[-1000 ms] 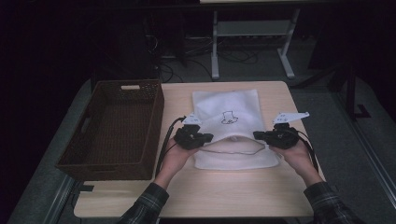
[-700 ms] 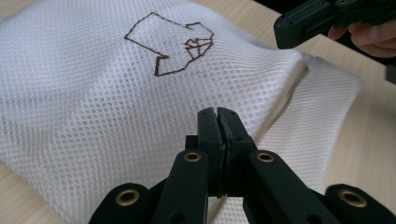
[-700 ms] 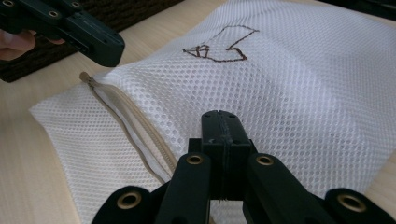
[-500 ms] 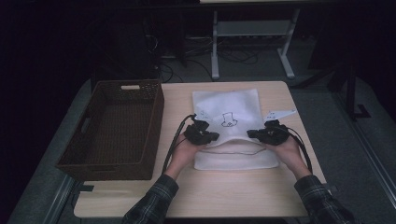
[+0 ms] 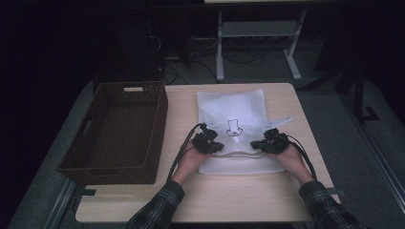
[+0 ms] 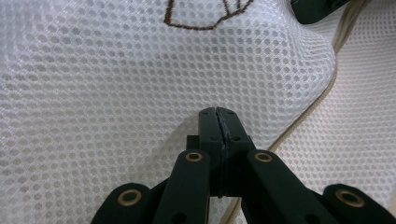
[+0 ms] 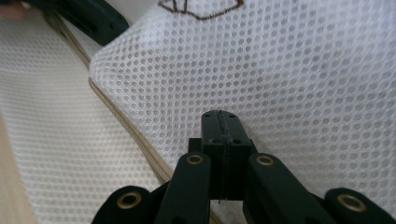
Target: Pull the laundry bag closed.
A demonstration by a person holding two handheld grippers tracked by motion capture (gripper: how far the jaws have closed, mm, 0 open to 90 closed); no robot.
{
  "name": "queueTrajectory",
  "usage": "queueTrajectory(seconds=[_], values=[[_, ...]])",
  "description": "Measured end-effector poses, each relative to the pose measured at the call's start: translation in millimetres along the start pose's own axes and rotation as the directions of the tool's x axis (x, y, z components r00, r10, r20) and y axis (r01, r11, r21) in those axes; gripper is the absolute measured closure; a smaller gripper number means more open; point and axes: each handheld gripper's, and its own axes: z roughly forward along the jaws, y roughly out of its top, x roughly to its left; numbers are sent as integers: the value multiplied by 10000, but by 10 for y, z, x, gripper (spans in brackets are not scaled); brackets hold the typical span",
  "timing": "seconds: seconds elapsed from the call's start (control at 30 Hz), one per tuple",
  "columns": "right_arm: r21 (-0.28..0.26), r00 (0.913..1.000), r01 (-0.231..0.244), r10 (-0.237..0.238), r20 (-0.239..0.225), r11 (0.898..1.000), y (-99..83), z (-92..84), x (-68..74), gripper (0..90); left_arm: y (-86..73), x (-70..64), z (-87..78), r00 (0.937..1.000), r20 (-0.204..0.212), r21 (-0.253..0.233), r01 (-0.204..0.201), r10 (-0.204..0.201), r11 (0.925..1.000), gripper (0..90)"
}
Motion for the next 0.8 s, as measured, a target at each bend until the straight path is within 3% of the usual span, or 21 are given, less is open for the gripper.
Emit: queueTrajectory(seconds=[0.13, 0.4, 0.5, 0.8], values=[[501, 9998, 107, -114, 141, 9987, -52, 39, -11, 892, -29, 2, 3, 9991, -329, 442, -238, 252, 9987, 900], [513, 9999, 87, -94, 133, 9986, -71, 13, -25, 888, -92, 58, -39, 10000, -57, 188, 77, -76, 9998, 888], [436, 9999, 115, -114, -14, 9990, -57, -13, -22, 839, -102, 75, -90, 9995, 224, -94, 213, -210, 9997, 815], [-426, 9980, 200, -225, -591, 9989, -5, -200, 29, 630, -243, 38, -329, 9993, 322, -348, 192, -181, 9992, 562]])
